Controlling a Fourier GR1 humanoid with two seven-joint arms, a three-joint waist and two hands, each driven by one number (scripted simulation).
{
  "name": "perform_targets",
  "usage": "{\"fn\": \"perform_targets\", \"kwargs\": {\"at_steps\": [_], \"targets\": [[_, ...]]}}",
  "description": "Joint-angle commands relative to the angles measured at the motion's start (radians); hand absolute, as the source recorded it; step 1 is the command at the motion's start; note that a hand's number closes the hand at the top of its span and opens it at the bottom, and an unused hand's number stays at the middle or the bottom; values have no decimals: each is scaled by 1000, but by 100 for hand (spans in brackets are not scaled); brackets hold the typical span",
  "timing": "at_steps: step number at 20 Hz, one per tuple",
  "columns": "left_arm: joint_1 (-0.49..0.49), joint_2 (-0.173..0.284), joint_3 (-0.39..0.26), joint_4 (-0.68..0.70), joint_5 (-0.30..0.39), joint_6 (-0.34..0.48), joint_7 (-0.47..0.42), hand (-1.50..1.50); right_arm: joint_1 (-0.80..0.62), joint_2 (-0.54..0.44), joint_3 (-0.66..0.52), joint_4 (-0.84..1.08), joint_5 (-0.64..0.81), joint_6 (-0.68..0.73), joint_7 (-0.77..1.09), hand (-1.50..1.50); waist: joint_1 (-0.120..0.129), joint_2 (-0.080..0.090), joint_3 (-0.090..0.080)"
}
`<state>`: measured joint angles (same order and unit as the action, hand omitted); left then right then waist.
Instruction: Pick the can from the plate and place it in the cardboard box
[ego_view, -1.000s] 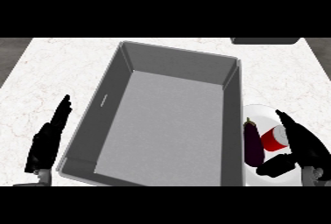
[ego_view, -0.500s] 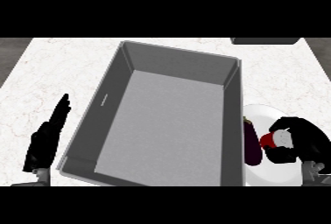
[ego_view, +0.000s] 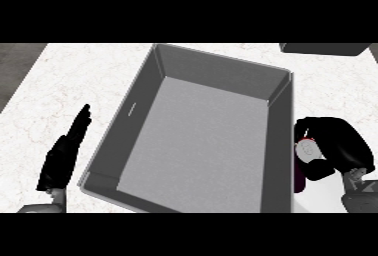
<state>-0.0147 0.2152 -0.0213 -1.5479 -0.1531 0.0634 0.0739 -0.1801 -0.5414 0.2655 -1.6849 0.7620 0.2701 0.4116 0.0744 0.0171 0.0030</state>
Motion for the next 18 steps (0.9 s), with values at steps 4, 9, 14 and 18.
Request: {"fn": "perform_targets", "kwargs": {"at_steps": [4, 9, 14, 18], "targets": [[-38, -9, 7, 18, -12, 19, 8, 0, -199, -122, 40, 189, -16, -41, -521, 150, -2, 2, 1], [39, -2, -1, -15, 3, -13, -4, 0, -397, -92, -30, 498, -22, -109, -739, 150, -13, -6, -1], [-13, 5, 35, 40, -9, 13, -11, 0, -424, -22, -125, 487, -250, -25, -921, 150, -45, -11, -2], [-22, 7, 42, 50, -12, 14, -4, 0, -504, -1, -183, 481, -401, 131, -976, 150, -58, -14, -3]]}}
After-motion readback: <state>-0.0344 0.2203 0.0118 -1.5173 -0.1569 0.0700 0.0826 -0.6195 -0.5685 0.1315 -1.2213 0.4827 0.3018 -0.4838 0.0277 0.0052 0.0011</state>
